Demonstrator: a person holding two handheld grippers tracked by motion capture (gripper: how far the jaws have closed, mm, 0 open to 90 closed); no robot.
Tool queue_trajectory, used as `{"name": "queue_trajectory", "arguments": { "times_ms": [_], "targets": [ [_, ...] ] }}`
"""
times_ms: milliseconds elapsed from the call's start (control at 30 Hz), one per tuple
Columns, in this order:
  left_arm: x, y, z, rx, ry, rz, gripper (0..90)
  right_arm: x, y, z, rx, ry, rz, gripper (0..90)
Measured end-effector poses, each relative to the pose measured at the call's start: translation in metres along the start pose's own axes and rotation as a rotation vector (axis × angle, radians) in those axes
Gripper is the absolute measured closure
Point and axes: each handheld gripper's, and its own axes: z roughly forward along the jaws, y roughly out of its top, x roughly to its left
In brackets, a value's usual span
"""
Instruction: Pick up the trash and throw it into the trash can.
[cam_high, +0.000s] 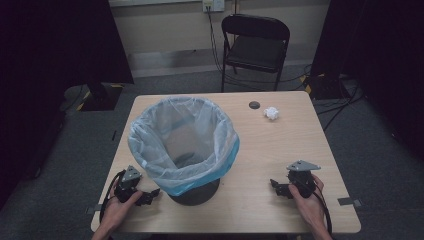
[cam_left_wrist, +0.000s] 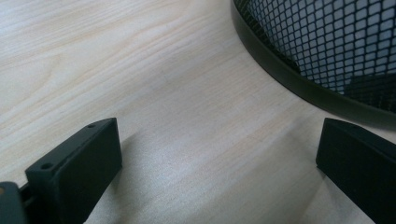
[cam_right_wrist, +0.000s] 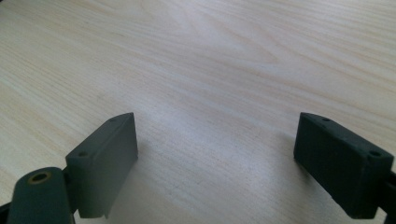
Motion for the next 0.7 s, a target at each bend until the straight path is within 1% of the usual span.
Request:
{"name": "queue_trajectory", "arguments": {
  "times_ms": [267, 400, 433, 467, 533, 567, 600, 667, 700],
  "targets": [
    [0.0, 0.0, 0.001, -0.001, -0.001, -0.001, 0.0, 0.001, 0.0, 0.0, 0.0, -0.011, 0.007, 12.8],
    [0.0, 0.0, 0.001, -0.001, -0.001, -0.001, 0.0, 0.001, 0.003, 0.001, 0.015, -0.015, 0.009, 13.5],
    [0.0, 0.0, 0.001, -0.001, -0.001, -0.002, 0.0, 0.001, 0.004, 0.001, 0.016, -0.011, 0.0, 14.7],
    [0.0, 0.0, 0.001, 0.0, -0.001, -0.001, 0.0, 0.001, 0.004, 0.001, 0.014, -0.01, 0.001, 17.6],
    [0.0, 0.0, 0.001, -0.001, -0.001, -0.001, 0.0, 0.001, 0.005, 0.002, 0.009, -0.012, 0.003, 18.3],
    [0.0, 0.0, 0.001, 0.0, -0.001, -0.001, 0.0, 0.0, 0.008, 0.003, 0.014, -0.011, -0.016, 18.7],
    [0.0, 0.0, 0.001, 0.0, -0.001, -0.001, 0.0, -0.001, 0.01, 0.003, 0.015, -0.016, -0.024, 19.8],
    [0.0, 0.0, 0.001, 0.0, -0.001, -0.001, 0.0, -0.003, 0.012, 0.004, 0.012, -0.023, -0.024, 21.0],
    [0.0, 0.0, 0.001, 0.0, -0.001, -0.001, 0.0, -0.007, 0.018, 0.006, 0.009, -0.02, -0.018, 23.6]
  ]
}}
